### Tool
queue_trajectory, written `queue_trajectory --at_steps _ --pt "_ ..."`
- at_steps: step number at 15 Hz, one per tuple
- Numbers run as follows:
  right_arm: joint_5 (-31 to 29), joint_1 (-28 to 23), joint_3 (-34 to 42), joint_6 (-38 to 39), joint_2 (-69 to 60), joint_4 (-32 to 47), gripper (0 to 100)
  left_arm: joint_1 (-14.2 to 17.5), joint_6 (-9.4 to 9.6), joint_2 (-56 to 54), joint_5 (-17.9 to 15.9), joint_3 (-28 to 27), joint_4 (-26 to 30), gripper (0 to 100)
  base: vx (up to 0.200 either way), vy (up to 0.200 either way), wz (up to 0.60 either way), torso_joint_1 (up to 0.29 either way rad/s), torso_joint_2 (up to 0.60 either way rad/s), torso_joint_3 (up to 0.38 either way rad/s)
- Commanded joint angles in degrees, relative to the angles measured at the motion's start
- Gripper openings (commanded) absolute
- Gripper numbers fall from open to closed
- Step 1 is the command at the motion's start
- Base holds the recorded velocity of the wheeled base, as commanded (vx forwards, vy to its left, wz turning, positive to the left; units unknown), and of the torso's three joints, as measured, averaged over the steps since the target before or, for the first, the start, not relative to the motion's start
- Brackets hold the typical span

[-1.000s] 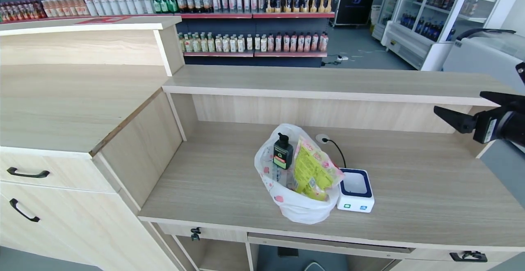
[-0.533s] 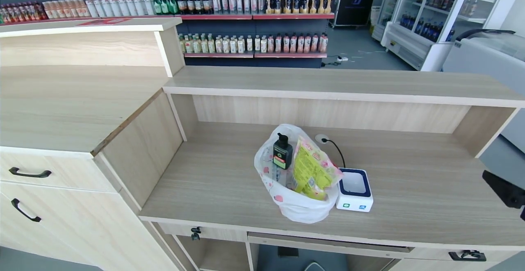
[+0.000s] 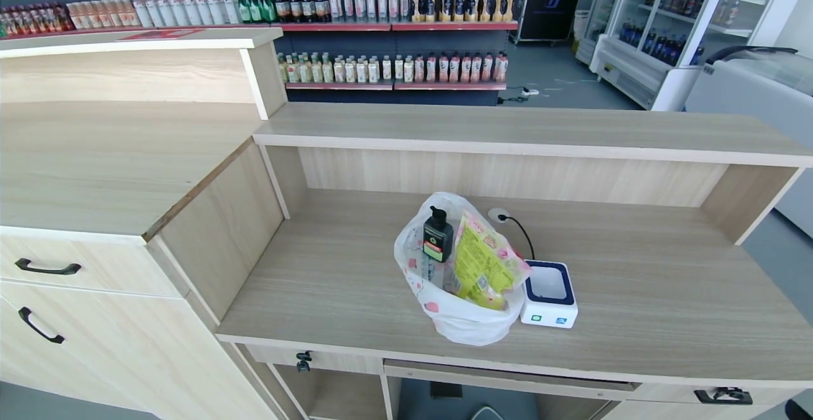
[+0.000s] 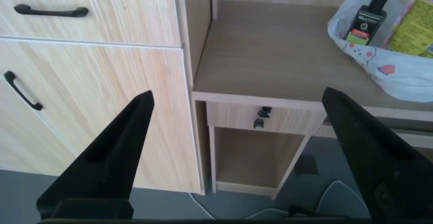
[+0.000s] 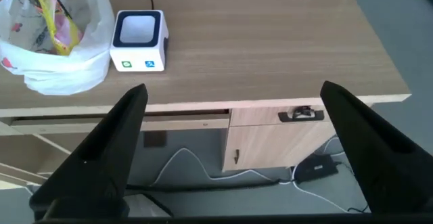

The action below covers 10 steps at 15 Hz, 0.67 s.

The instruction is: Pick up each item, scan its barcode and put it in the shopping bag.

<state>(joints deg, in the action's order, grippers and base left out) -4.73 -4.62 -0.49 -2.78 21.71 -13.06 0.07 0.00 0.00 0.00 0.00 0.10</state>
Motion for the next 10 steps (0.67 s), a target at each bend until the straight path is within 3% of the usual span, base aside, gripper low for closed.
queue_trajectory --at_steps 1,3,10 --pt "-0.1 1.54 0.49 0.32 -16.79 9.19 100 0.01 0.0 0.09 0.0 0.0 -0.01 100 0.0 0.0 0.0 0.0 0.0 0.0" --pt "0.34 4.44 0.49 0.67 -20.39 9.28 100 0.01 0.0 0.09 0.0 0.0 -0.01 100 0.0 0.0 0.0 0.0 0.0 0.0" --pt "1.3 4.8 0.4 6.73 -21.62 13.58 100 0.01 0.0 0.09 0.0 0.0 -0.01 100 0.0 0.0 0.0 0.0 0.0 0.0"
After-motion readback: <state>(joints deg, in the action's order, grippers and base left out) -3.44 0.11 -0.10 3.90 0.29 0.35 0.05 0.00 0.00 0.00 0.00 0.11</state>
